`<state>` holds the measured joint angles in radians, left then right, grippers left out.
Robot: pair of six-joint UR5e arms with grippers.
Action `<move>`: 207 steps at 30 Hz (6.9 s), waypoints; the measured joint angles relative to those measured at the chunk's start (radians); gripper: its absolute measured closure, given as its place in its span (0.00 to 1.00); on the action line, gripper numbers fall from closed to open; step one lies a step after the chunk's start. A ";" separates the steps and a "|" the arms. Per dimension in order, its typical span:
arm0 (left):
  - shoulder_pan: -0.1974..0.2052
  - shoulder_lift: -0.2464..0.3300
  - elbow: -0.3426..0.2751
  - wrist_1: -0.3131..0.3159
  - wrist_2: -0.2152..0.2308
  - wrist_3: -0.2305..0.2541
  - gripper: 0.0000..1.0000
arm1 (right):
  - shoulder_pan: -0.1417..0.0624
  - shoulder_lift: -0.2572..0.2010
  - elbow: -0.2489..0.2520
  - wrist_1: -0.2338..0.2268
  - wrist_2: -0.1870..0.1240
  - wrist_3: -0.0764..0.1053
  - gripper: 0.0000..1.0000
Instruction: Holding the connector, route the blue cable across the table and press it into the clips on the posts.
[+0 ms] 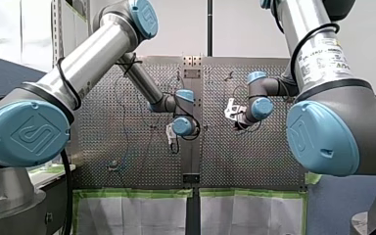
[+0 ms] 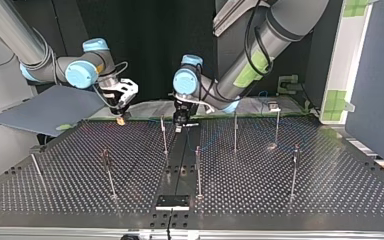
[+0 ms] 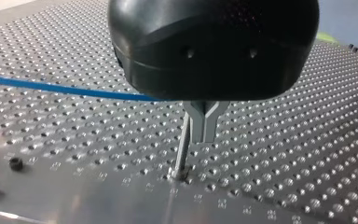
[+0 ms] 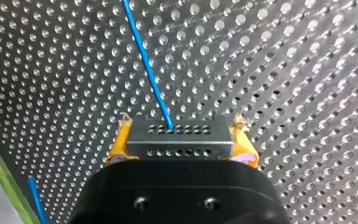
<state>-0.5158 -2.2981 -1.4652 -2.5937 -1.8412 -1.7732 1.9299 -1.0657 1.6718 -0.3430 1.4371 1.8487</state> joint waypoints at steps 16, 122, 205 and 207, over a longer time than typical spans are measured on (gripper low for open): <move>0.038 0.000 0.048 -0.044 0.020 0.002 1.00 | -0.042 0.040 -0.069 -0.011 -0.032 0.015 1.00; -0.234 -0.144 0.364 -0.385 -0.273 -0.040 0.00 | -0.095 -0.051 -0.049 0.091 -0.078 0.003 1.00; -0.244 -0.035 0.537 -0.521 -0.379 -0.056 0.99 | -0.109 -0.203 -0.117 0.147 -0.169 0.031 1.00; -0.244 -0.029 0.537 -0.521 -0.379 -0.054 0.99 | -0.112 -0.211 -0.124 0.158 -0.169 0.033 1.00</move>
<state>-0.7596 -2.3269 -0.9280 -3.1145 -2.2203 -1.8271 1.8181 -1.2766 1.5482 -0.1847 1.2679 1.8814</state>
